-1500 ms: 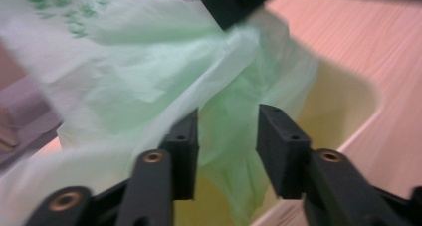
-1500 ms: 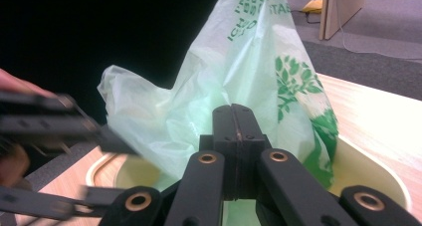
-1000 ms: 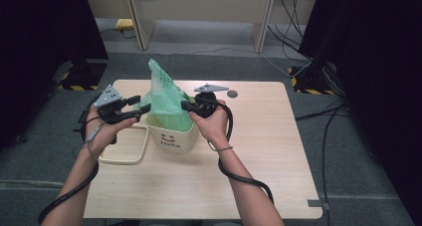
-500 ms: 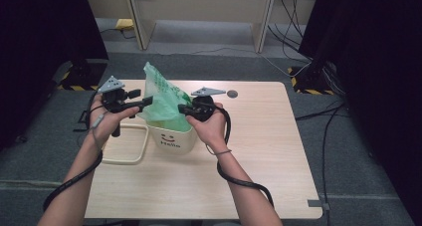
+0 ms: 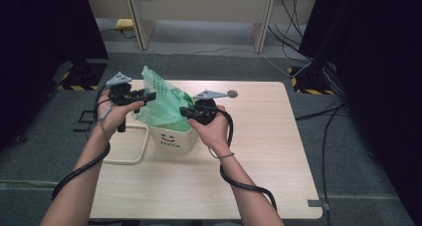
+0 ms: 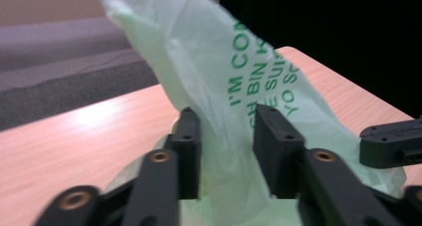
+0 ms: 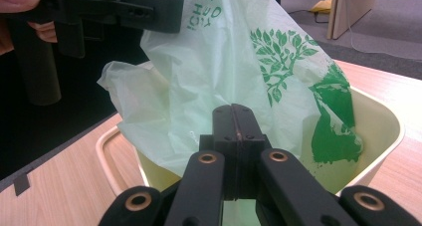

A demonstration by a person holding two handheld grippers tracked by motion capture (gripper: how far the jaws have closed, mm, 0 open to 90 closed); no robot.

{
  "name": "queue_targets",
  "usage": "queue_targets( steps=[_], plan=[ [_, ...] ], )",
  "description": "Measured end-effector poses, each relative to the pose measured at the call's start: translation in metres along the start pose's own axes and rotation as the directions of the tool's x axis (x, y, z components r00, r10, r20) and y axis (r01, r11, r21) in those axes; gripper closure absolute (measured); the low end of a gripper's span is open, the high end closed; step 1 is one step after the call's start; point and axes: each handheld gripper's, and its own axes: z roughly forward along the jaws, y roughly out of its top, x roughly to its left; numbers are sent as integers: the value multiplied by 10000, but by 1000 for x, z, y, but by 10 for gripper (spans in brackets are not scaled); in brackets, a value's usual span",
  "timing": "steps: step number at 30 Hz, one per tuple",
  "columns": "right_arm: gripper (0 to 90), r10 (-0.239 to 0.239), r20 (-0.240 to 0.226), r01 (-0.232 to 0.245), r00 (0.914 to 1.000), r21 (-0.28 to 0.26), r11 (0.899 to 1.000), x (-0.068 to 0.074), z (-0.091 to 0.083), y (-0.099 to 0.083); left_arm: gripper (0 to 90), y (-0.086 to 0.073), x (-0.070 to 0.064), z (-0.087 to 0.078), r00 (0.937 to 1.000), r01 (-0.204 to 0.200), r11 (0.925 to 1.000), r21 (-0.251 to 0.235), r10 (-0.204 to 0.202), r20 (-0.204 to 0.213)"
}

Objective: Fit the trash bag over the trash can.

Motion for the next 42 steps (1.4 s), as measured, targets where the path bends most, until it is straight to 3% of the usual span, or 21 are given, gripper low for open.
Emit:
queue_targets(
  steps=[3,5,6,9,14,15,16,17,18,19,23,25,26,27,29,31,33,36,38,40,42],
  plan=[
    [900,-60,-16,60,10000,34,10000,0,0,0,772,3,-6,-2,9994,-354,9992,-204,355,10],
    [829,-122,-58,123,9999,126,9998,0,-1,0,859,7,-14,-4,9958,-894,9953,-377,900,140],
    [788,-124,-55,125,9999,129,9998,0,-2,1,875,7,-14,-4,9958,-894,9953,-377,900,140],
    [676,-184,50,185,9998,-149,9997,0,-5,6,893,11,-30,-4,9838,-1716,9846,-346,1732,471],
    [620,-164,167,179,9997,-947,9953,-1,-19,23,893,12,-55,2,9593,-2649,9640,-210,2657,955],
    [618,-118,152,134,9998,-1120,9936,-1,-22,28,893,12,-55,2,9593,-2649,9640,-210,2657,955],
    [617,-127,134,143,9998,-1264,9919,-1,-25,33,893,11,-65,7,9470,-3007,9536,-135,3003,1139],
    [615,-112,102,125,9999,-1394,9902,-1,-28,38,893,10,-69,9,9417,-3145,9492,-103,3134,1228],
    [615,-112,102,125,9999,-1394,9902,-1,-28,38,893,10,-69,9,9417,-3145,9492,-103,3134,1228],
    [599,-103,40,108,9999,-1541,9880,0,-34,46,893,8,-77,14,9323,-3379,9412,-3,3348,1366],
    [559,-215,-29,210,9998,-1311,9911,1,-37,57,893,5,-89,20,9138,-3773,9259,172,3692,1690],
    [544,-223,-32,217,9997,-1179,9928,1,-36,58,893,4,-91,21,9100,-3841,9231,182,3753,1761],
    [531,-201,-53,196,9998,-887,9959,-1,-33,57,893,3,-96,22,8999,-4049,9140,259,3934,1881],
    [526,-148,-75,142,9999,-764,9970,-2,-32,56,893,3,-96,22,8999,-4049,9140,259,3934,1881],
    [513,-88,-96,83,9999,-526,9986,-5,-27,54,893,1,-101,23,8894,-4218,9061,314,4068,2084],
    [504,-68,-74,65,9999,-358,9993,-6,-23,51,893,1,-102,24,8864,-4266,9038,343,4102,2145],
    [504,-53,-12,53,10000,-273,9996,-7,-21,49,892,1,-103,24,8846,-4290,9026,346,4121,2182],
    [690,151,108,-148,9998,-265,9995,-12,-19,43,893,0,-108,22,8727,-4447,8951,311,4252,2401],
    [804,212,139,-210,9997,-157,9997,-13,-20,40,890,0,-110,21,8683,-4509,8922,271,4314,2447],
    [894,313,121,-312,9994,-146,9994,-14,-21,37,888,0,-111,19,8677,-4499,8929,194,4318,2463],
    [900,383,210,-380,9990,-165,9991,-15,-23,35,876,-1,-111,18,8687,-4475,8941,167,4303,2454]
  ],
)
